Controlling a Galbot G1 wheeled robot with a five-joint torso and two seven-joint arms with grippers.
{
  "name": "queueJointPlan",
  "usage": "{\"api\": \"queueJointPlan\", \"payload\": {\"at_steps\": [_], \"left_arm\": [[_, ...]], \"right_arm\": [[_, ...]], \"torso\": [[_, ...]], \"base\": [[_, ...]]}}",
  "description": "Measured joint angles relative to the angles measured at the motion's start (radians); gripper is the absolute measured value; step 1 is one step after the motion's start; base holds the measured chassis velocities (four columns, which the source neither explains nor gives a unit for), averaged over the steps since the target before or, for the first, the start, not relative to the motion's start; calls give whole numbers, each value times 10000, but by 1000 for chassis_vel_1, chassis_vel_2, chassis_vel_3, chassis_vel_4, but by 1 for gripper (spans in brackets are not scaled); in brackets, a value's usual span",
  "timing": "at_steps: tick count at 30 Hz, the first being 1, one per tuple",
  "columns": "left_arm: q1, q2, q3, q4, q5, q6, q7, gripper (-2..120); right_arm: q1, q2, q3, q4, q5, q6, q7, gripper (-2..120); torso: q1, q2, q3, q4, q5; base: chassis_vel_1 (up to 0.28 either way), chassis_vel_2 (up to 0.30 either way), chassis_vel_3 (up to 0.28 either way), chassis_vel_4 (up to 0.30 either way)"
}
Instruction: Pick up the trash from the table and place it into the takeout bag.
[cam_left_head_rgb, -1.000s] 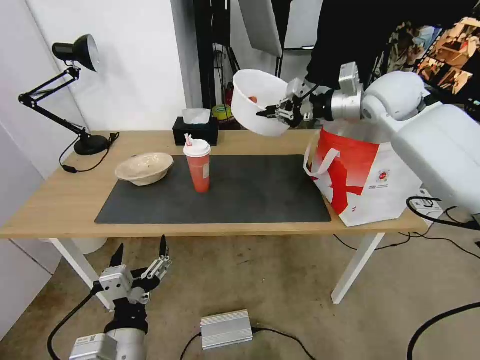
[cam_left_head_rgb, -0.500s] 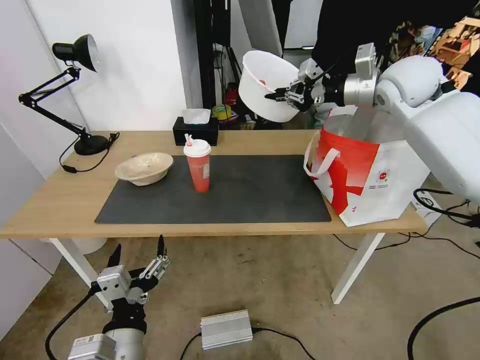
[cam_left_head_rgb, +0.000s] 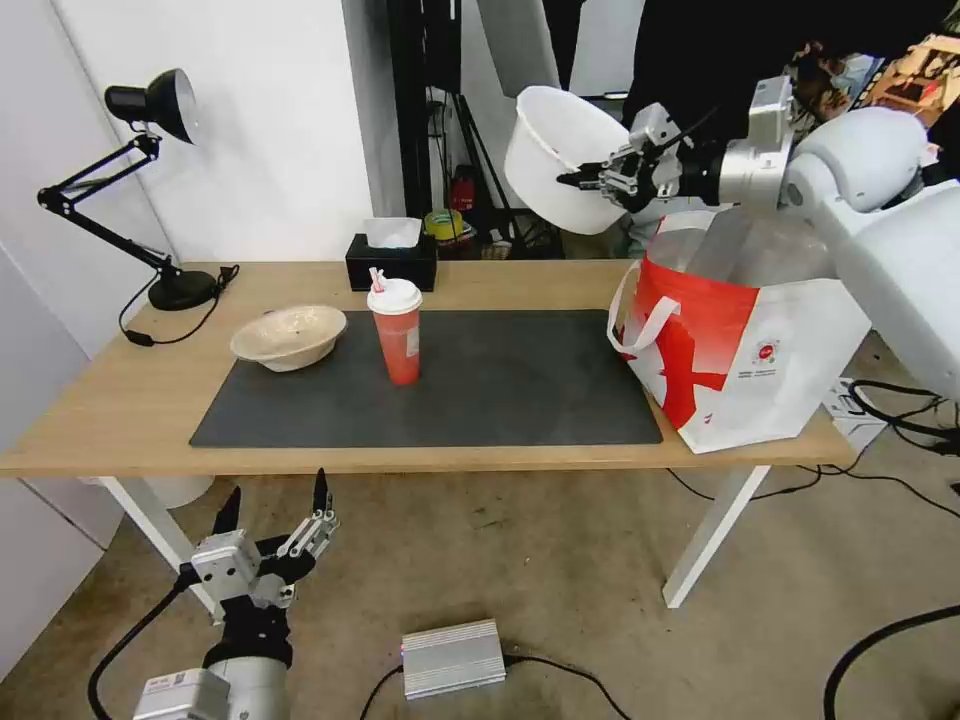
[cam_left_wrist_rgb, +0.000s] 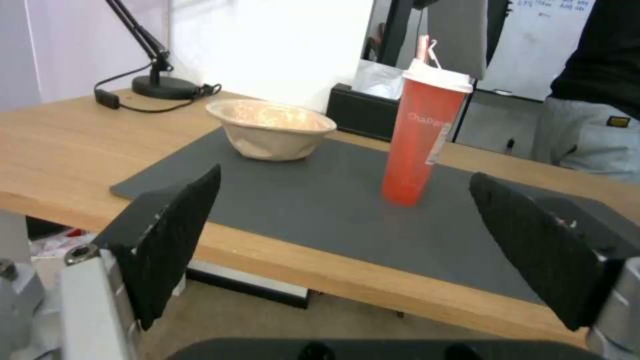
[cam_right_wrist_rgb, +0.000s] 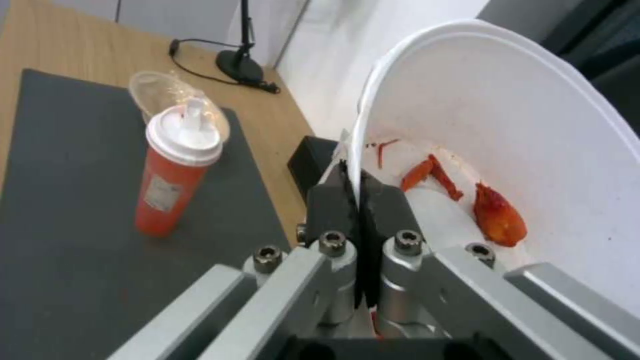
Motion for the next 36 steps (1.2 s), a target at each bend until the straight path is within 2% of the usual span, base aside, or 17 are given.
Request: {"api": "queueJointPlan", "payload": {"at_steps": [9, 25, 36], "left_arm": [[53, -1, 56, 30, 4, -154, 26, 100], [-25, 7, 48, 130, -38, -168, 93, 100], [-16, 6, 106, 191, -43, -168, 139, 100]], "right_arm": [[-286, -183, 212, 59, 92, 31, 9, 0], [-462, -19, 452, -318, 9, 94, 115, 0], [-651, -362, 668, -218, 9, 156, 111, 0]], "torso": [[0, 0, 0, 1, -1], [0, 0, 0, 1, -1], [0, 0, 0, -1, -1]], "base": [[0, 0, 0, 0], [0, 0, 0, 0], [0, 0, 0, 0]]}}
